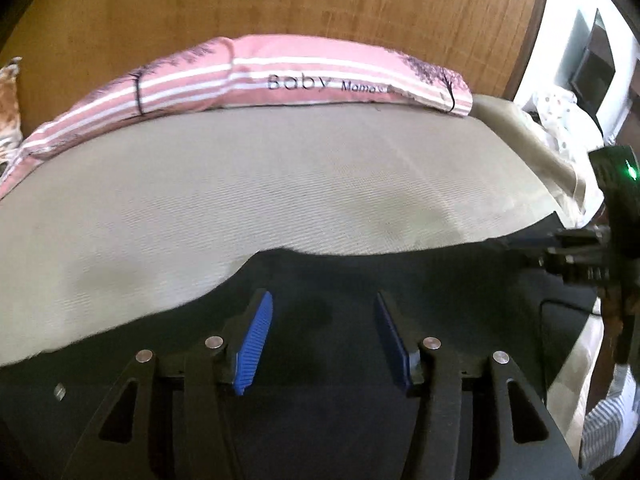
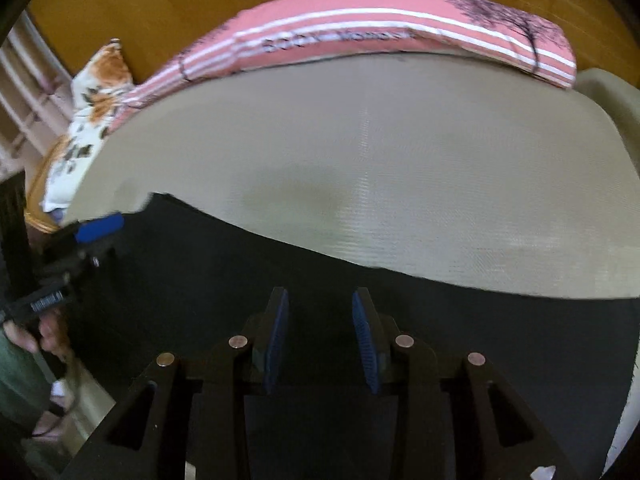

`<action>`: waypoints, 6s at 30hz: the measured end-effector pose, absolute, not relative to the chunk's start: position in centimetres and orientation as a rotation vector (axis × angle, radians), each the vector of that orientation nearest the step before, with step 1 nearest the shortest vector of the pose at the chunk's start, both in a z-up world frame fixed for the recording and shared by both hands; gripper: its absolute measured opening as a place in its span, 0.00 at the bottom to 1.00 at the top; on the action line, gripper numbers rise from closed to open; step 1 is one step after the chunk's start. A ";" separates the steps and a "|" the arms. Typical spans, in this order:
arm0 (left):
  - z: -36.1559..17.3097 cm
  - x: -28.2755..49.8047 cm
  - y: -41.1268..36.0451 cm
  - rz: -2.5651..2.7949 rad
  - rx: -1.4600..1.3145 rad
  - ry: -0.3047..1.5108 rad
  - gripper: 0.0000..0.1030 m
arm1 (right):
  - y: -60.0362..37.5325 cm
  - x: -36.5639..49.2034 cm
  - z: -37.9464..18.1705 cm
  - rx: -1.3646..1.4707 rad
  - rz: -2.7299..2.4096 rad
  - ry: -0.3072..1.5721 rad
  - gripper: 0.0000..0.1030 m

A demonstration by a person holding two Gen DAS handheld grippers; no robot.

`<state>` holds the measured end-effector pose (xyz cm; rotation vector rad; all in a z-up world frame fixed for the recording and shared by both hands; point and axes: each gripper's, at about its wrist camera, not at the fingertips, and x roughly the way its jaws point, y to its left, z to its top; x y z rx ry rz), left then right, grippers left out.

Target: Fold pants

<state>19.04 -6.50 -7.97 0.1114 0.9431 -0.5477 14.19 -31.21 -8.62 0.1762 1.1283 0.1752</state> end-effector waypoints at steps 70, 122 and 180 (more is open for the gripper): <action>-8.8 7.9 -3.5 -0.397 0.067 1.037 0.55 | -51.3 -4.8 -10.2 1.079 -0.040 0.656 0.08; -11.9 10.1 1.6 -0.539 -0.554 1.414 0.52 | -28.2 4.0 -11.6 0.713 0.297 0.956 0.45; -8.3 17.2 -7.6 -0.480 0.023 1.046 0.22 | -30.3 13.5 -11.8 0.150 0.034 0.941 0.32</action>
